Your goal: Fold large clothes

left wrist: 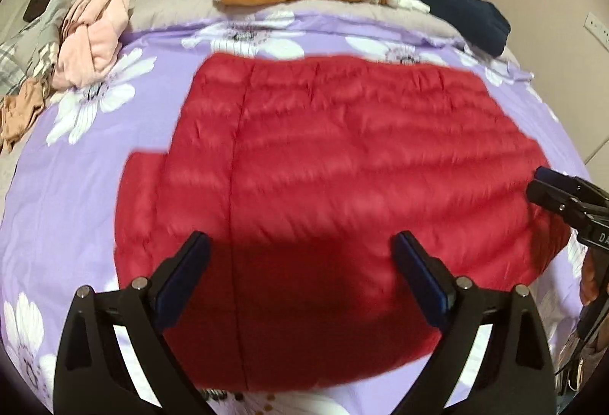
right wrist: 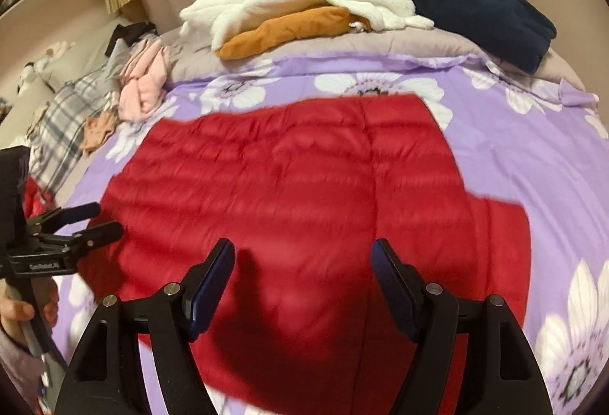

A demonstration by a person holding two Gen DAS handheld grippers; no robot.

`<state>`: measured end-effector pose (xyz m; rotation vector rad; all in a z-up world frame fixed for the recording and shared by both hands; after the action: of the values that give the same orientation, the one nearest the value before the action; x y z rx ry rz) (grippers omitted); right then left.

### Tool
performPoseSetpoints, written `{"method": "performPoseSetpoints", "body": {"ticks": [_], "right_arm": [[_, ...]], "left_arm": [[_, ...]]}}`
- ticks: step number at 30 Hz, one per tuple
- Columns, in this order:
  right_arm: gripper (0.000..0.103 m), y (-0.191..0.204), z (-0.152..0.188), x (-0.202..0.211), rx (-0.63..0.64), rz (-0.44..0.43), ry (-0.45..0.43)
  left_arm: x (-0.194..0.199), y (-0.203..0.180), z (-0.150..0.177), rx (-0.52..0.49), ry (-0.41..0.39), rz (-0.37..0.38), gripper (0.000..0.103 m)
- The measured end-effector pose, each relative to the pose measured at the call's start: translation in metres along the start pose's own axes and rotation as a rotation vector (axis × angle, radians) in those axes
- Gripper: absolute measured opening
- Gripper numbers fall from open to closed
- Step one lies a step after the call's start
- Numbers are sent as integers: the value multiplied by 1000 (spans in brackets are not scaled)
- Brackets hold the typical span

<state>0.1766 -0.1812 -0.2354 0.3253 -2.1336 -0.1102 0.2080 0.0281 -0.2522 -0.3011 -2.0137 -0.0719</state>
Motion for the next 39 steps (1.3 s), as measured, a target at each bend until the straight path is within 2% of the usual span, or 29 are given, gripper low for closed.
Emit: {"method": "performPoseSetpoints", "body": {"ticks": [3, 8, 13, 17, 21, 30, 36, 39], "right_arm": [[75, 1, 9, -7, 10, 27, 12], [75, -5, 16, -31, -33, 24, 74], [76, -3, 19, -20, -51, 21, 62], [76, -4, 30, -1, -55, 13, 39], [76, -10, 43, 11, -64, 15, 17], [78, -16, 51, -22, -85, 39, 78], [78, -12, 53, -7, -97, 35, 59], [78, -13, 58, 6, -110, 16, 35]], "left_arm": [[-12, 0, 12, 23, 32, 1, 97], [-28, 0, 15, 37, 73, -7, 99], [-12, -1, 20, 50, 61, 18, 98], [6, -3, 34, 23, 31, 13, 98], [5, 1, 46, 13, 39, 7, 98], [-17, 0, 50, 30, 77, -7, 103], [8, 5, 55, 90, 56, 47, 102], [26, 13, 61, 159, 30, 107, 102]]}}
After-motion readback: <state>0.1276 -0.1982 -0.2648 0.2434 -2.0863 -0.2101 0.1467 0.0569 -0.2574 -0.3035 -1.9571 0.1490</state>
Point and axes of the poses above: each gripper's, at about its wrist camera, not at the fingertips, and x roughly against the way its jaws point, y to its left, z to its underside, the point moved 10 cm from there along -x, roughly the way its jaws point, and after that the axes turned 9 degrees about y, right-handed, at the moved point
